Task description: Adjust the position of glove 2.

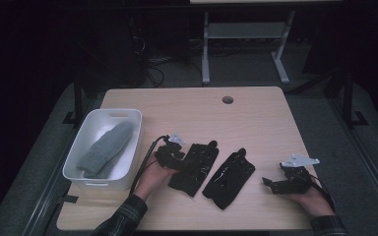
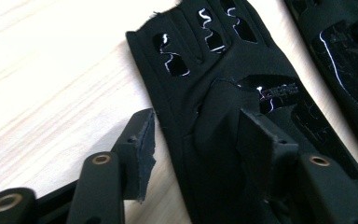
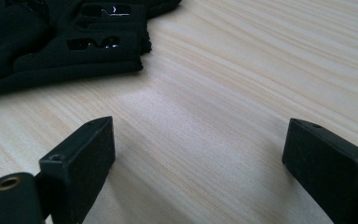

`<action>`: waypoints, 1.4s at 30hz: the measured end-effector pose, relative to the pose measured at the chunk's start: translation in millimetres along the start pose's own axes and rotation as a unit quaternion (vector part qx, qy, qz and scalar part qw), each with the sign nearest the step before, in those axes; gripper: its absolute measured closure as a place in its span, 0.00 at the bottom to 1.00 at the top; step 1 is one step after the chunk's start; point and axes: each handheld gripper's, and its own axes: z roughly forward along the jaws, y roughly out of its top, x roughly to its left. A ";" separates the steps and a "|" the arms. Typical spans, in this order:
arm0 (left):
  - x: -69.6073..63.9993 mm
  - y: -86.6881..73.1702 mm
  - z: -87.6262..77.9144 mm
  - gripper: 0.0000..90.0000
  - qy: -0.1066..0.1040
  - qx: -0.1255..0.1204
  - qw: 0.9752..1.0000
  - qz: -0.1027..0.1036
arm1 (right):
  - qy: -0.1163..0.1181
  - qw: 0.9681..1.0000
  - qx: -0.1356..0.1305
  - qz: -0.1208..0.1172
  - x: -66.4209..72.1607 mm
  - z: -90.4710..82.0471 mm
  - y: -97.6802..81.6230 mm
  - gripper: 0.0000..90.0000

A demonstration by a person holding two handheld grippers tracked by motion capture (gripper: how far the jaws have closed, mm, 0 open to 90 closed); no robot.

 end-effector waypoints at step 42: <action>-12.4 34.7 -16.9 0.91 -0.059 -0.034 0.998 0.007 | 0.128 0.991 0.016 -0.044 40.6 -10.8 22.1 0.95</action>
